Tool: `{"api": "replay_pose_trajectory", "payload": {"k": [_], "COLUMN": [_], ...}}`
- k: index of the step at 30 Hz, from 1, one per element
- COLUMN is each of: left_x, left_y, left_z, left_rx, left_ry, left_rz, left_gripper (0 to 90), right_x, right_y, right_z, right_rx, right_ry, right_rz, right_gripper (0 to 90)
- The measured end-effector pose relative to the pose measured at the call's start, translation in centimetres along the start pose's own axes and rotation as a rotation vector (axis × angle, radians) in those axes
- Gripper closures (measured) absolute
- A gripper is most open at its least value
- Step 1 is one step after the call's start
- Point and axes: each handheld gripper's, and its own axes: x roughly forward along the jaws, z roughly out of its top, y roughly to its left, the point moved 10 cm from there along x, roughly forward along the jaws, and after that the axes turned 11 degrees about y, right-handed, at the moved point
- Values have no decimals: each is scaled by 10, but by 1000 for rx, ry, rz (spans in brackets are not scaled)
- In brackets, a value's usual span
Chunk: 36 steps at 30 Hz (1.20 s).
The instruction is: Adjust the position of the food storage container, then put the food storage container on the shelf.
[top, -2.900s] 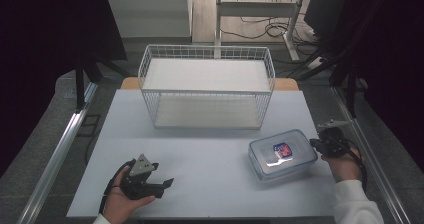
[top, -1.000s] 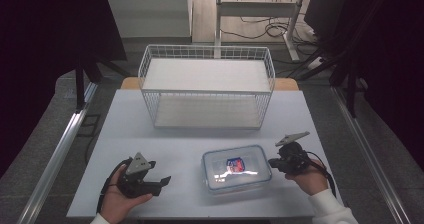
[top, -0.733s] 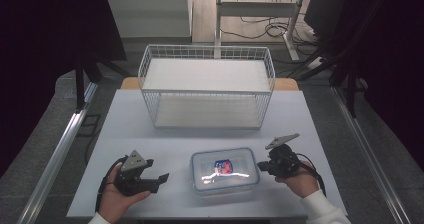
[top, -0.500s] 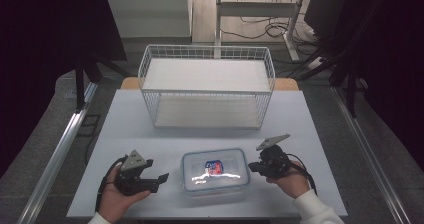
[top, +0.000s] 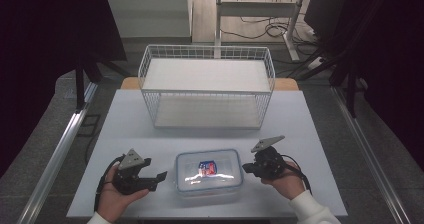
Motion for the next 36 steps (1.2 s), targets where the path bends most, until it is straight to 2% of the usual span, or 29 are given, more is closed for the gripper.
{"api": "replay_pose_trajectory", "payload": {"k": [5,10,12,13,15,17,19,24,36], "left_x": [-2,-6,-8,-7,-6,-4,-3,-3,-3], "left_y": [1,2,0,-1,-3,-4,-4,-5,-8], "left_z": [0,5,7,8,10,11,13,16,16], "left_rx": [-24,-49,-51,-54,-51,-55,-57,-91,-136], "left_ry": [-9,-29,-36,-38,-34,-31,-32,-35,-26], "left_rz": [-10,-17,-26,-29,-35,-37,-44,-81,-131], "left_gripper": [238,226,222,218,210,201,192,170,131], "right_x": [-14,-27,-30,-33,-36,-39,-39,-35,-30], "right_y": [-9,-9,-7,-5,-4,-3,-2,0,0], "right_z": [-3,-3,-2,0,1,2,1,-3,-3], "right_rx": [43,64,69,63,84,118,142,172,187], "right_ry": [-61,-156,-204,-254,-300,-334,-342,-330,-315], "right_rz": [-20,-25,-12,0,19,50,85,106,122], "right_gripper": [889,883,759,608,445,347,294,247,211]}}
